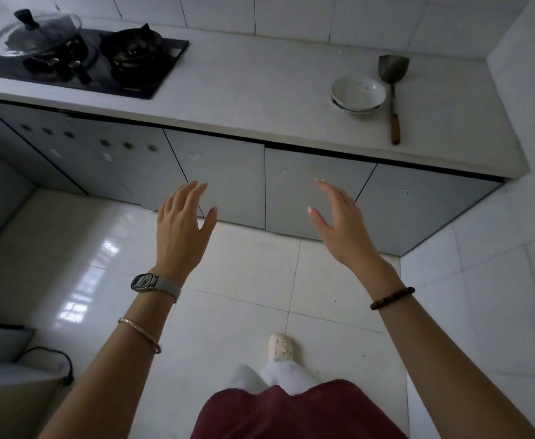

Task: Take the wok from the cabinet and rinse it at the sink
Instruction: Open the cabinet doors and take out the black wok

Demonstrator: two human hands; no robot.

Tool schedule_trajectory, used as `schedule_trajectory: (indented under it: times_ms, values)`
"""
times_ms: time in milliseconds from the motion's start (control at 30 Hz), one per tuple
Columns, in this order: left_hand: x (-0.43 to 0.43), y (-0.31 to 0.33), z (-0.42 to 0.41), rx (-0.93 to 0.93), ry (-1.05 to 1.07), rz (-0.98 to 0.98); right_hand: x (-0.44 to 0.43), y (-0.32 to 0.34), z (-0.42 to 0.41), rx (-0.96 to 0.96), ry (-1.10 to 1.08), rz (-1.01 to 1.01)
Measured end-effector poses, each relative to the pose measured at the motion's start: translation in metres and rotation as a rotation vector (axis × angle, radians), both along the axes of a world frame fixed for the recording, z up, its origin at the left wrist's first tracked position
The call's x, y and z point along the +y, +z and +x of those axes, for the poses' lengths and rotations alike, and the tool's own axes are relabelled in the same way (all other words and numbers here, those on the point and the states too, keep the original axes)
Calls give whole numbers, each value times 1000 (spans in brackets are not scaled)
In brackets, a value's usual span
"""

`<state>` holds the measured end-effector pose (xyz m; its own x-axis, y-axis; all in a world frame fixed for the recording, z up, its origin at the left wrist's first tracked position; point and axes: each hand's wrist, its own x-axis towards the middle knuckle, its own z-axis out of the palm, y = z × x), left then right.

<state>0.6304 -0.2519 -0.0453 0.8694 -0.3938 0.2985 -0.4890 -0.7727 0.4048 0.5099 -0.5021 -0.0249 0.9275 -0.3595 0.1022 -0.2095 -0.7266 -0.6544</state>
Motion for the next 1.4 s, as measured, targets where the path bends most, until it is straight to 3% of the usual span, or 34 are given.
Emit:
schedule_trajectory:
  times_ms: [567, 800, 1033, 1400]
  values:
    - [-84, -15, 213, 26, -179, 27, -56, -36, 186, 72, -201, 186]
    - [-120, -32, 296, 51, -353, 80, -63, -71, 261, 114, -450, 716]
    - [-148, -58, 338, 96, -452, 154, -72, -117, 324, -82, -840, 1622]
    - [-169, -85, 380, 106, -491, 194, -92, -172, 393, -221, -1036, 1922]
